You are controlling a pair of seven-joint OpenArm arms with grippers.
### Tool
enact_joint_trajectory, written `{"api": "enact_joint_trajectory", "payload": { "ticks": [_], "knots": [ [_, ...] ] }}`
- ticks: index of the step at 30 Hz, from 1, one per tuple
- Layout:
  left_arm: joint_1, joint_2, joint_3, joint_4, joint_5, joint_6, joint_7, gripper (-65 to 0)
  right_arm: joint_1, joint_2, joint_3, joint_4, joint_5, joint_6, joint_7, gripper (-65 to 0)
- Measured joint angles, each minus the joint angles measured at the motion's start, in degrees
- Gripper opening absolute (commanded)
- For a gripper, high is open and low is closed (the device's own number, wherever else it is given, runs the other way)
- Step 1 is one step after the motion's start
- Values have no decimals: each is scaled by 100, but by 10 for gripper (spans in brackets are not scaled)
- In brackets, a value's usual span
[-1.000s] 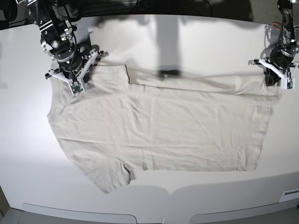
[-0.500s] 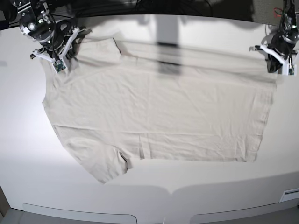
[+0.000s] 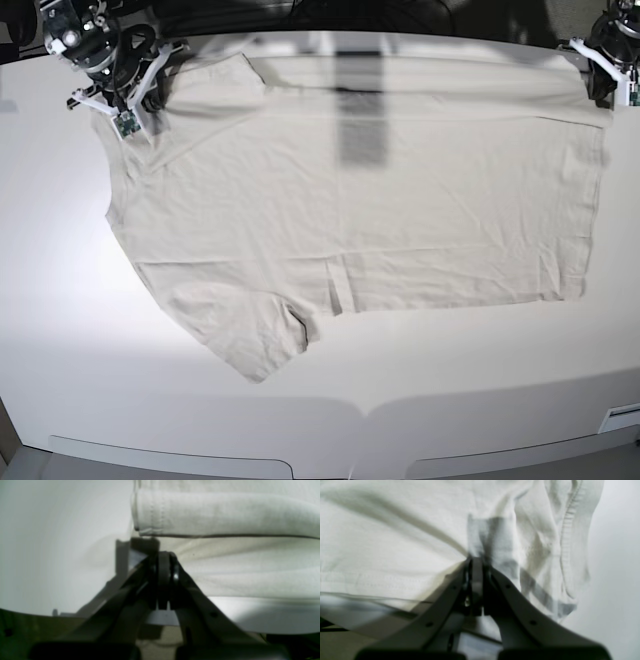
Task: Fold the T-shirt properly
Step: 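Lift and drag the shirt edge with both grippers to smooth it, then move the left gripper along the side seam toward the hem and grasp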
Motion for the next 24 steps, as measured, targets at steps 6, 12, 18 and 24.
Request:
{"api": "enact_joint_trajectory", "payload": {
  "ticks": [6,12,18,24],
  "knots": [
    [4,0,-4,177,57,66,170,-650,-192,2,0,111,-168,11,-9,-650],
    [79,31,-330,820,140,81,516,-650,-216,-2,0,437,-188,-35,-111,-650],
    [50,15,-850,1401,129,90,468,-650,-52,0,4,876,-470,-118,-96,-650],
    [-197,-44,-1117,1440,-431,85,212,-650,538,0,2,901,-291,-133,-109,-650]
  ]
}}
